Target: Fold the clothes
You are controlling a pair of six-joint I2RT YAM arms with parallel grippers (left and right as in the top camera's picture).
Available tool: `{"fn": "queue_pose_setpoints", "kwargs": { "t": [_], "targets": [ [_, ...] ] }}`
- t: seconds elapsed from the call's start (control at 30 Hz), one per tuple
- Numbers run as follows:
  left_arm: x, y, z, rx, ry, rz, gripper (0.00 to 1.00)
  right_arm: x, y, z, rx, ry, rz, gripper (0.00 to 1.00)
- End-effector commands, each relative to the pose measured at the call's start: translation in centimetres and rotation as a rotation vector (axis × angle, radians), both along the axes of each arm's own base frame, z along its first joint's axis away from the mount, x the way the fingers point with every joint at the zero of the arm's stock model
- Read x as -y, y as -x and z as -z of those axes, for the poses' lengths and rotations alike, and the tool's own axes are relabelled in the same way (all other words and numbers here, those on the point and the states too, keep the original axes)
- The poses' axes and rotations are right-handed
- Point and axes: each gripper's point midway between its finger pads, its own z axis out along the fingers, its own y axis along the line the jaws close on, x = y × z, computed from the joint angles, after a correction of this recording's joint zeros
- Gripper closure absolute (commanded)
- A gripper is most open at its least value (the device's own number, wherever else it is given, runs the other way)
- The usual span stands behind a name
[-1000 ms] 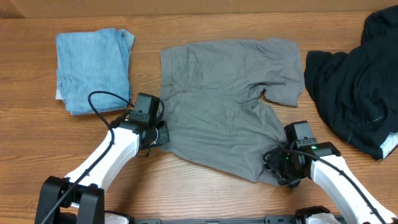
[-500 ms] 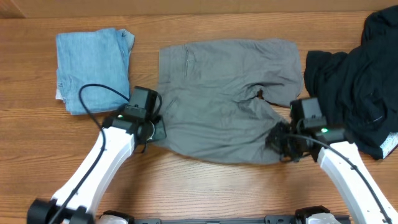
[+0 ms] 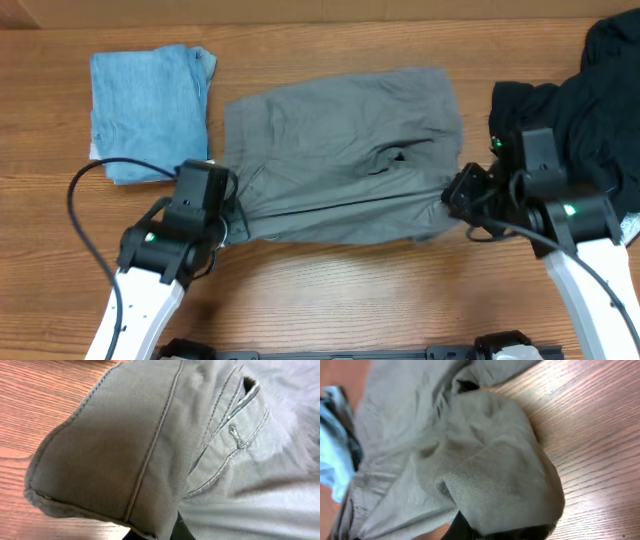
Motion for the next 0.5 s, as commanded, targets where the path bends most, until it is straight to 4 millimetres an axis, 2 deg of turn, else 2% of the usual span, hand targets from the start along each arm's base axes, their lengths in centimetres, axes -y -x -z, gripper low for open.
{"fn": "queue_pose_setpoints", "kwargs": {
  "t": [0.0,0.1,0.2,0.27,0.47],
  "targets": [
    [-1.5,-0.1,-2.4,0.091,-0.033,-0.067,0.96,1.8,-0.1,-4.3,0.169,0.063,0.054,0.96],
    [-1.5,0.0,-3.0,0.118,-0.024,-0.068,0.96,2.8,0.2,-6.5,0.246,0.099,0.084,0.96],
    [-1.5,0.2,-3.0,0.118,-0.024,-0.068,0.96,2.9,0.3,-7.3,0.275,0.110,0.064,0.96],
    [-1.7,0.3,-2.9,0.112,-0.030,-0.069,0.96,2.9,0.3,-7.2,0.278,0.129,0.037,0.96],
    [-2.0,0.6,-2.7,0.098,-0.046,-0.075,0.96,2.9,0.1,-5.1,0.179,0.153,0.020,0.96]
  ]
}}
